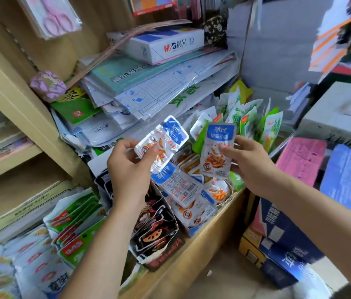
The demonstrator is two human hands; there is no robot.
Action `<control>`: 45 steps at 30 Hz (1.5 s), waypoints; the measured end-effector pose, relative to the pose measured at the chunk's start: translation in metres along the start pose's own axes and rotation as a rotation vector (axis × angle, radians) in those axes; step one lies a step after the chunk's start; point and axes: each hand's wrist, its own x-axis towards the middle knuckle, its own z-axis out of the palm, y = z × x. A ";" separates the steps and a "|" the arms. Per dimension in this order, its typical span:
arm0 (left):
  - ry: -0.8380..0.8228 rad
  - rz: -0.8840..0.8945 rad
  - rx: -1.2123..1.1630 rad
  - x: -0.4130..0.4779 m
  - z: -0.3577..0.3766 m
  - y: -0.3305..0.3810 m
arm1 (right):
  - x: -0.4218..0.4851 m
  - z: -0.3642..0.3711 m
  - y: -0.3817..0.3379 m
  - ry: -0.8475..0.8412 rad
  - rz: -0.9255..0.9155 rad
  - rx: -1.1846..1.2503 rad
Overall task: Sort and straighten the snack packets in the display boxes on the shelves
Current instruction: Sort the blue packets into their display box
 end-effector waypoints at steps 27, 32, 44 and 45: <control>-0.644 0.444 1.146 -0.037 0.012 -0.012 | 0.000 -0.017 0.000 0.076 -0.078 -0.182; -0.417 0.579 0.909 -0.034 -0.002 -0.017 | -0.002 -0.019 0.001 0.089 -0.095 -0.184; 0.043 0.013 -0.105 -0.031 0.003 0.006 | -0.011 -0.011 0.010 0.081 0.020 -0.117; 0.027 -0.047 -0.196 -0.034 0.006 0.008 | -0.012 -0.010 0.010 0.077 0.024 -0.127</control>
